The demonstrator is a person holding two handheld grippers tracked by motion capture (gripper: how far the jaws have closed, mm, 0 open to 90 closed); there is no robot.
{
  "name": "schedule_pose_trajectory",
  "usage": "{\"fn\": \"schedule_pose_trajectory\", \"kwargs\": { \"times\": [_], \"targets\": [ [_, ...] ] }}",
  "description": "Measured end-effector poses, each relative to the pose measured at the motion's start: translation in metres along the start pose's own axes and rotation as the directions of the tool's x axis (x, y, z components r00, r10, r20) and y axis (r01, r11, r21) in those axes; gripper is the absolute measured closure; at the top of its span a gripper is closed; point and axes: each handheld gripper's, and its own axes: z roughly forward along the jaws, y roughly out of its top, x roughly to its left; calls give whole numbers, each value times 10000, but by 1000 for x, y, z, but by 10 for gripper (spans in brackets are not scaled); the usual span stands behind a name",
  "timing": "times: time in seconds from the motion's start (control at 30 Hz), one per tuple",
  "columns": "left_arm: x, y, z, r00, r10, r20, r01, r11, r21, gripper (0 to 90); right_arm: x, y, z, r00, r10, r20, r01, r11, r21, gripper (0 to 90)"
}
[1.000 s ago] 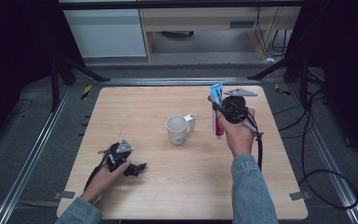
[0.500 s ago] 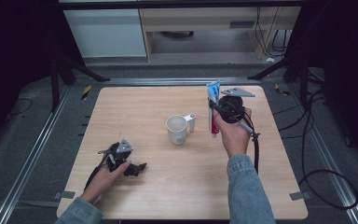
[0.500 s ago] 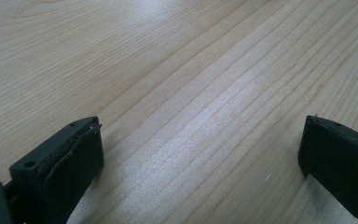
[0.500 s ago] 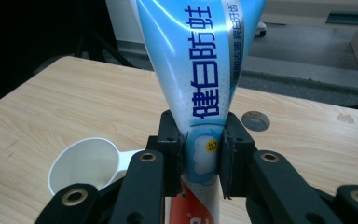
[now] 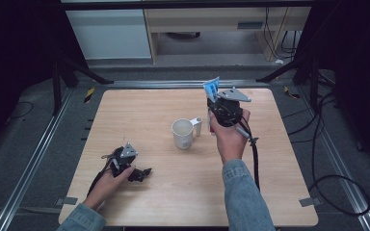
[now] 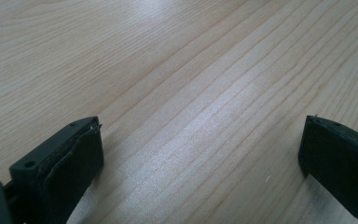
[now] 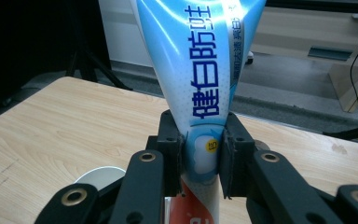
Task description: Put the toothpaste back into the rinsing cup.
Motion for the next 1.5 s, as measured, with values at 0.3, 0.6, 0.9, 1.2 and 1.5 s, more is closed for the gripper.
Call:
{"fn": "schedule_pose_trajectory", "kwargs": {
  "times": [0.3,0.6,0.9,1.2,1.5],
  "targets": [
    [0,0,0,10000,3,-3,-3,10000,0,0,16,12,7,9998,-178,-12,177,9990,-422,732],
    [0,0,0,10000,-1,-1,1,10000,0,0,23,19,9,9999,-161,-5,160,9957,-912,732],
    [0,0,0,10000,-4,1,4,10000,2,0,28,27,11,9998,-120,-135,103,9934,-1142,732],
    [0,0,0,10000,-4,0,4,10000,0,0,32,30,14,9998,-77,-183,54,9921,-1252,733],
    [0,0,0,10000,-1,-1,1,10000,3,0,40,29,19,9995,-89,-303,46,9901,-1404,733]
  ]
}}
